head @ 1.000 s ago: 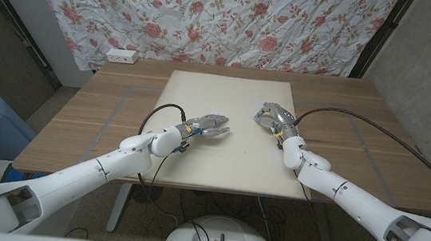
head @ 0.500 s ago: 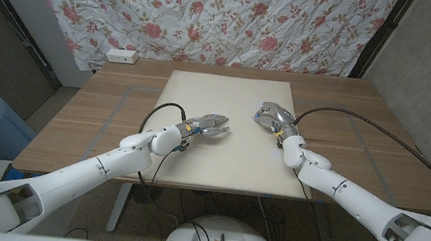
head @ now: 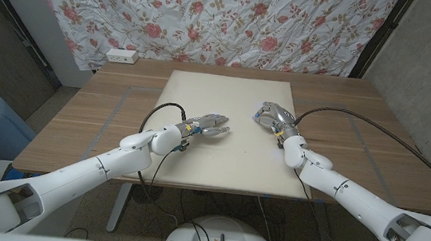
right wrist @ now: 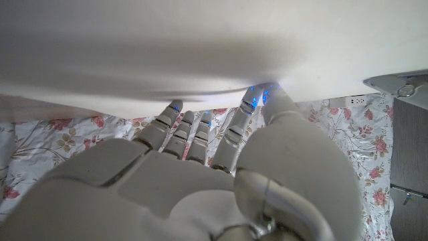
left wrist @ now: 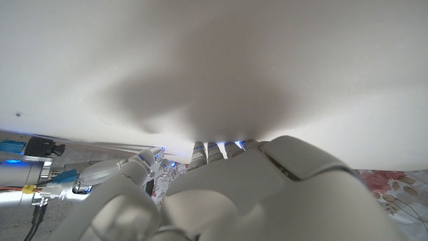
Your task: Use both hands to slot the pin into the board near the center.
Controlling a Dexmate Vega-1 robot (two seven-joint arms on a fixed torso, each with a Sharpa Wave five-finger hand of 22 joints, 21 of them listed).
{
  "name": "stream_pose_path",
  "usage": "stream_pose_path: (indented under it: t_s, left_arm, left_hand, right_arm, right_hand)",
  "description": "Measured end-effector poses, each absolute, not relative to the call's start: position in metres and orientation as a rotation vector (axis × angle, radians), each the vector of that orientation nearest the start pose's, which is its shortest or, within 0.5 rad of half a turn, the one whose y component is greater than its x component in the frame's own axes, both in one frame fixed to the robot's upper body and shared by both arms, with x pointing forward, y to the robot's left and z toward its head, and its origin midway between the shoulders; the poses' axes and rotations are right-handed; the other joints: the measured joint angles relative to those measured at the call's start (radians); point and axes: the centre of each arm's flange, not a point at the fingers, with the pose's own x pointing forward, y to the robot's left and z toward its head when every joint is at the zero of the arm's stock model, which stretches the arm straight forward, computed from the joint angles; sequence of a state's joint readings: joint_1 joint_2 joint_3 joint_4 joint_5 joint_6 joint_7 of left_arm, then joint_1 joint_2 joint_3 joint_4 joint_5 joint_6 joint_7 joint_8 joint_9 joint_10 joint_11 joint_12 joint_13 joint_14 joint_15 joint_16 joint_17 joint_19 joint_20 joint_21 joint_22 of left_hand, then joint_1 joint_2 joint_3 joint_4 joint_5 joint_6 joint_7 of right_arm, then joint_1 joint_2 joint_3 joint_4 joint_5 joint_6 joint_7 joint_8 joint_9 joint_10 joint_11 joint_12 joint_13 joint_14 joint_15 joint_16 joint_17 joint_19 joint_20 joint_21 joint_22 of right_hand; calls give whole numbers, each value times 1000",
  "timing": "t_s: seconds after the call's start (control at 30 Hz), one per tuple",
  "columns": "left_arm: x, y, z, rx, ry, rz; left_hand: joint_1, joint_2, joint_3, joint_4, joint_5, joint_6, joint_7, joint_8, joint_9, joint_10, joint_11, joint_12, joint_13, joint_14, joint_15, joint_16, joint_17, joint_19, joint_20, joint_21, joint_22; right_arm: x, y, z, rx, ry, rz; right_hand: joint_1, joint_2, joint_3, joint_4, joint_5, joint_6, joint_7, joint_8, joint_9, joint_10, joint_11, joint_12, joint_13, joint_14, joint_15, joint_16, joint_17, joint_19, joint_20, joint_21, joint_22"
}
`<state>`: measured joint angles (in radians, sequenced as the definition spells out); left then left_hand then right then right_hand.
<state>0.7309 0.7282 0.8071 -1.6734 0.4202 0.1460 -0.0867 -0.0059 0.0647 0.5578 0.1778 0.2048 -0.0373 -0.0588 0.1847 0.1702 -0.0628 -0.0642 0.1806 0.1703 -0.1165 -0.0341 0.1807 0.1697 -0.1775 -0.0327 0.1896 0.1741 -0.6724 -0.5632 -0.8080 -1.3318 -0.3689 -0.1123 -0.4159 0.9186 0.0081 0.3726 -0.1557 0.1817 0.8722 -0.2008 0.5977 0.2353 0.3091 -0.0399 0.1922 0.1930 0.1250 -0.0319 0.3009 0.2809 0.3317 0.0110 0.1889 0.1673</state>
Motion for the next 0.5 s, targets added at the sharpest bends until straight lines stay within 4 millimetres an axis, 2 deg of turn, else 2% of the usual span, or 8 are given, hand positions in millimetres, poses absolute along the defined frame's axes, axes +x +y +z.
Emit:
stream_pose_path:
  t_s: [0.33, 0.5]
  left_arm:
    - [618, 153, -74, 1365, -493, -335]
    - [618, 153, -74, 1363, -491, -337]
  left_hand:
    - [0, 0, 0, 0, 0, 0, 0, 0, 0, 0, 0, 0, 0, 0, 0, -3, 1, -2, -1, 4, 0]
    - [0, 0, 6, 0, 0, 0, 0, 0, 0, 0, 0, 0, -1, 0, 0, -3, 1, -2, -1, 4, 0]
  right_arm:
    - [669, -193, -62, -1142, -612, -108]
    - [668, -194, -62, -1142, -610, -101]
  right_hand:
    - [-7, -7, -4, -4, -4, -38, 10, -10, 0, -17, 6, 0, 0, -9, 9, -8, -1, -6, 6, 0, -1]
    - [-7, -7, -12, -4, -4, -70, 6, -25, 2, -32, 6, -4, 0, -16, 16, -13, -3, -9, 9, 0, -2]
